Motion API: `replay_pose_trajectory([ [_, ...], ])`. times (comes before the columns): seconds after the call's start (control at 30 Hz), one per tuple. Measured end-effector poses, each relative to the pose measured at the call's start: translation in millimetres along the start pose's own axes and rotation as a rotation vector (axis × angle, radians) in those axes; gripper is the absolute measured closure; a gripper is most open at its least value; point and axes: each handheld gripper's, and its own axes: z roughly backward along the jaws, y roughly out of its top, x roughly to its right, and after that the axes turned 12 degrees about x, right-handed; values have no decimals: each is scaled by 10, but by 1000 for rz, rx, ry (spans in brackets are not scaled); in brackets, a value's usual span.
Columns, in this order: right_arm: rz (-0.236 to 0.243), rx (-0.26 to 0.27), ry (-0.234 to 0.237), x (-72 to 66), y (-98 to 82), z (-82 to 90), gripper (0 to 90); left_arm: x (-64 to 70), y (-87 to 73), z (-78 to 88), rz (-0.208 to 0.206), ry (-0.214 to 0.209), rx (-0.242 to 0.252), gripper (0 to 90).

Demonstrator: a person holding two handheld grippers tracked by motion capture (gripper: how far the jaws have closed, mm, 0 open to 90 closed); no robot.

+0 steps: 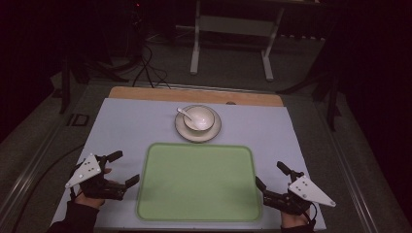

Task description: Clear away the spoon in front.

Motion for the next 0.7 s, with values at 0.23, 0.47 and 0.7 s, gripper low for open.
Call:
replay_pose_trajectory([
  [0.23, 11, 0, 6, -36, 14, 13, 139, 9, 49, 5, 77, -76, -35, 0],
  [0.47, 13, -2, 4, -40, 15, 9, 138, 158, 181, -59, 76, -112, -82, 0],
  [0.7, 12, -8, 13, -65, 7, -9, 137, 239, 388, -159, 66, -174, -92, 0],
])
